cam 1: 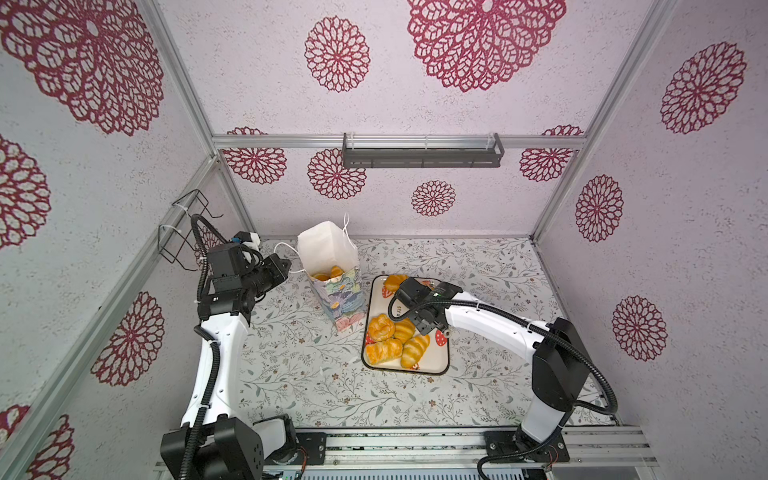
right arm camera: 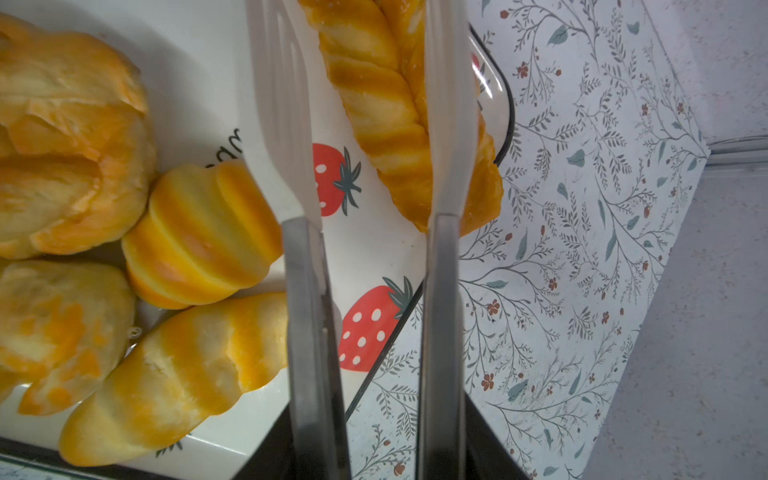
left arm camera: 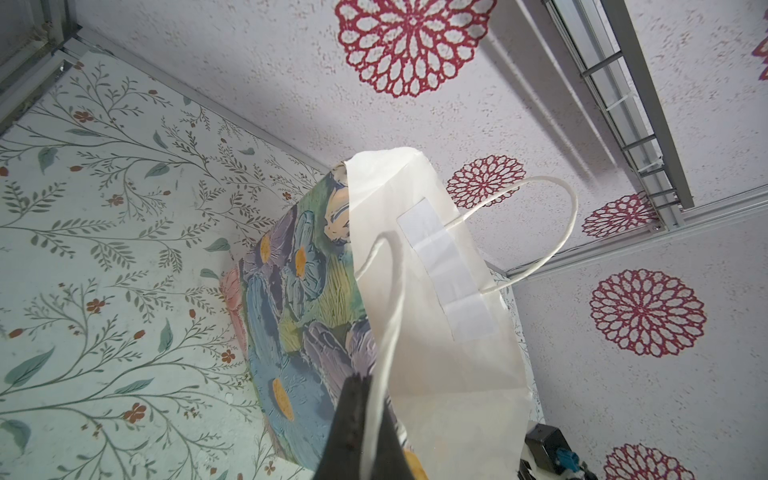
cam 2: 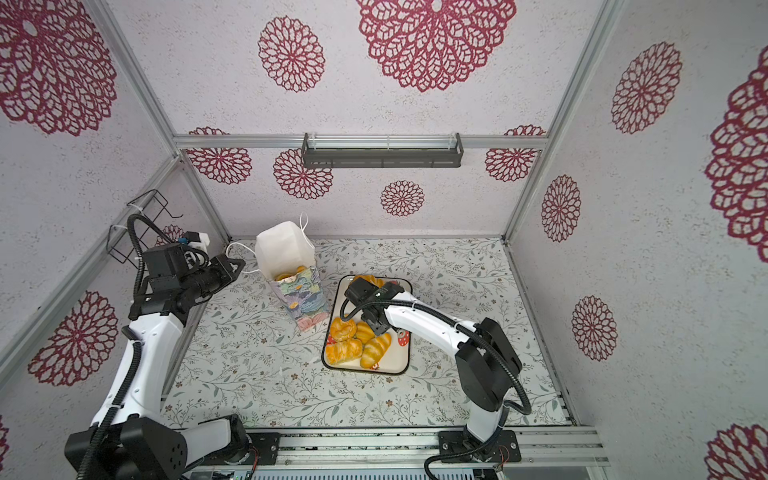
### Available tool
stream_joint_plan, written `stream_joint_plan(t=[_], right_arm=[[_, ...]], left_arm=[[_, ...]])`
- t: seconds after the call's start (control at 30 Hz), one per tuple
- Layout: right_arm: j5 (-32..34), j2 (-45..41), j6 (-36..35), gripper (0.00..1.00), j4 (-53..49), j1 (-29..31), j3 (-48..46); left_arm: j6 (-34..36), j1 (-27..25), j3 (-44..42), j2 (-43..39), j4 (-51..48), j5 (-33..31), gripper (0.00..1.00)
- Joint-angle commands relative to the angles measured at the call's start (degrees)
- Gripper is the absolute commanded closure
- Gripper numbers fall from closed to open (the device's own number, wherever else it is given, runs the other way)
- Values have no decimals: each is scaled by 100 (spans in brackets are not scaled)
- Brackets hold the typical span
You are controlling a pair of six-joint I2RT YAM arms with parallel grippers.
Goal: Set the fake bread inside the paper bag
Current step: 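Lower the tongs onto the long twisted bread and pinch it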
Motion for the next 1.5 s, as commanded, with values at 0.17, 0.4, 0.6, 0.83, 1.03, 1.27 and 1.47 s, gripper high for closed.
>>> stream_joint_plan(t=[0.17,0.4,0.6,0.83,1.03,1.27,1.47], right_arm=[[294,23,-48,55,48,49,-33],[374,140,-88,55,102,58,-66],[589,253,-102,57,125,74,-90],[740,425,-150,57,133,72,-43],[725,533,-185,57,159,79,-13],[898,680,-251,57,161,74,24],[903,694,-251,67,159,84,44]], left_arm=[[12,58,-74,-84,75,6,100],[12,53,-78,-83,76,6,100],[21,58,-91,-87,76,6,100],[18,60,-91,-89,76,6,100],[15,58,-92,-89,76,6,100],[22,54,-87,-73,70,6,100],[22,64,-90,-71,68,-3,100]])
